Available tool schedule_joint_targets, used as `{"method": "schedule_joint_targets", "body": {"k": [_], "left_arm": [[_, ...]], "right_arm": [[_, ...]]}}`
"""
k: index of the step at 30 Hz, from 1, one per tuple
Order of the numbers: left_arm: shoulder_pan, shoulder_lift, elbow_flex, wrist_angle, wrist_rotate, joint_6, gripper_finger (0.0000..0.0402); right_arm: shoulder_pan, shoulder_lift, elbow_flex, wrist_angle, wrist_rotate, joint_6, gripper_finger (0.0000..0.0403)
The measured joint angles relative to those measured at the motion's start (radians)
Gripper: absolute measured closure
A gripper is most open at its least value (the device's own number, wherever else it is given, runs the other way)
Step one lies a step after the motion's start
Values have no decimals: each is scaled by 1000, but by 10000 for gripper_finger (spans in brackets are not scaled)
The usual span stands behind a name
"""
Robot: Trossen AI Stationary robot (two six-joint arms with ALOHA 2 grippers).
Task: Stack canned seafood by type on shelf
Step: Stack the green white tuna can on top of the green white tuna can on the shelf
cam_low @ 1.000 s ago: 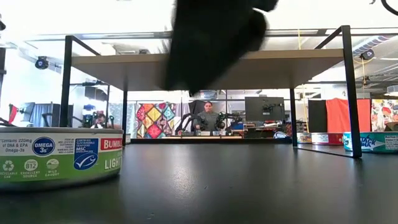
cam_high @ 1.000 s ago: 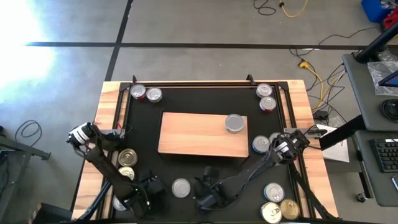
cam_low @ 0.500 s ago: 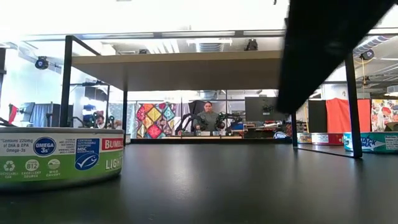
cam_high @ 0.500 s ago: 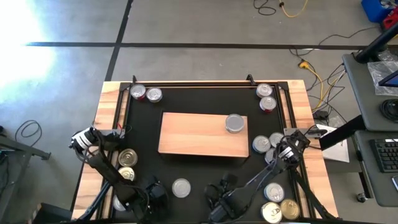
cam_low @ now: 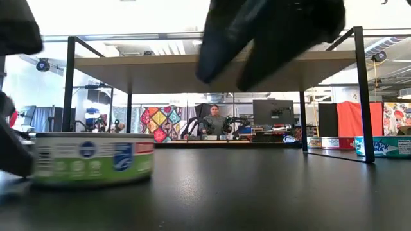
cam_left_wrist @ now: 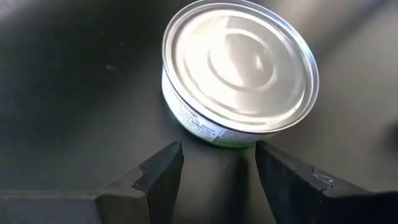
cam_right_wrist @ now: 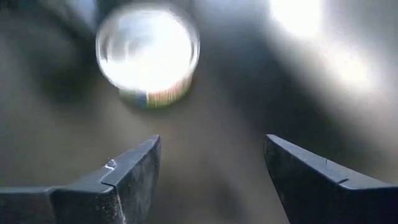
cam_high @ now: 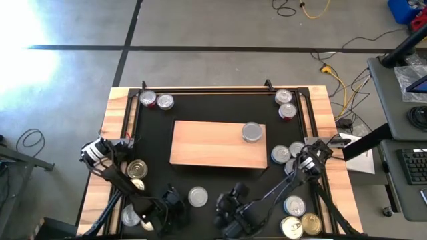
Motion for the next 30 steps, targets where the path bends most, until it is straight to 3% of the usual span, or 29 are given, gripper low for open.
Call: {"method": "schedule_joint_targets", "body": {"k": [3, 10, 16, 23, 30], "left_arm": [[21, 7, 0, 1, -8, 1, 210], [20, 0, 0, -8, 26, 70, 210], [16, -1, 0, -10, 32, 66, 210], [16, -2, 0, -14, 30, 62, 210], [21, -3, 0, -45, 28, 62, 210]], "right_arm": [[-24, 0, -9, 32, -1, 6, 144], [-93, 3, -114, 354, 11, -34, 173], [-141, 7, -133, 402, 95, 24, 192], [-177, 29, -139, 413, -15, -36, 205], [-154, 34, -140, 398, -117, 44, 214]]}}
